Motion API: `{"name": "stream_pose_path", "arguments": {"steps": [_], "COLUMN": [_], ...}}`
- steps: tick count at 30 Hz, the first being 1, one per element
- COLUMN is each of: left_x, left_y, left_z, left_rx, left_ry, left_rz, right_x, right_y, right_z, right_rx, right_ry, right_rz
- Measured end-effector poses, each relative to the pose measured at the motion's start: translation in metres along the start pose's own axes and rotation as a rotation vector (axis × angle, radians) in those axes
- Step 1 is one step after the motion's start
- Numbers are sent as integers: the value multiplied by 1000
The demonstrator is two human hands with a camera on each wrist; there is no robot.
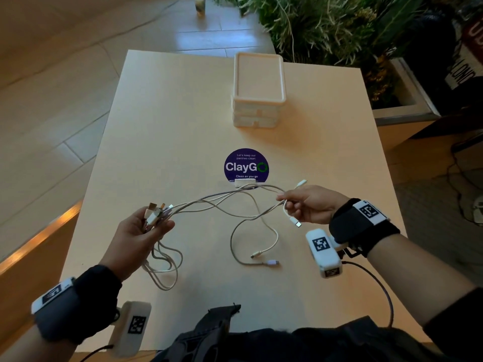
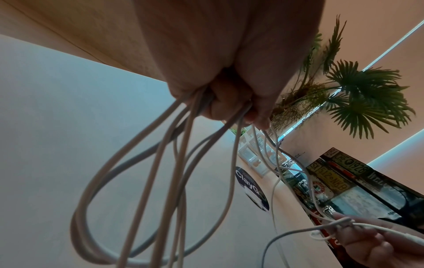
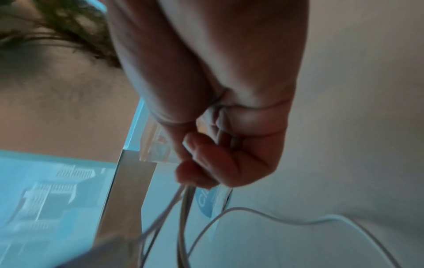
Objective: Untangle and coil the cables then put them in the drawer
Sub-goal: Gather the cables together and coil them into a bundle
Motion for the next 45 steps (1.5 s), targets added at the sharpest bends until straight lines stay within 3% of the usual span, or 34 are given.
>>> {"name": "stream_pose_path", "arguments": {"steps": [4, 8, 13, 23, 25, 29, 34, 39, 45], "left_x": [1, 1, 0, 4, 4, 3, 1, 1, -1], "left_y": [-10, -16, -17, -19, -16, -13, -17, -20, -25], "left_z": [-5, -10, -6, -9, -8, -7, -6, -11, -10], "left_rx": [-29, -74, -86, -53, -59, -77, -70, -55, -58], "left_ry": [-2, -11, 1, -8, -6, 2, 1, -19, -9], "left_rz": [8, 2, 6, -5, -21, -26, -8, -5, 15], "right_x": [2, 5, 6, 7, 5, 8, 20, 29, 21], "right_y": [3, 5, 8, -10, -16, -26, -11, -15, -10], "right_z": [8, 3, 10, 9, 5, -11, -20, -33, -19], "right_rx": [-141, -343, -312, -286, -268, 0, 280, 255, 420], "right_ry": [62, 12, 78, 58, 8, -223, -354, -508, -347], "right_rz": [-127, -306, -323, -155, -57, 189, 178, 252, 180]}}
Point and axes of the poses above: each hand's wrist, its own x-axis away from the middle knuckle, its own y-axis out of the palm, z = x × y, the point moved 9 cm from there along -x, towards the middle knuckle, and after that the axes turned 10 degrees about y, right-handed, at the moved point
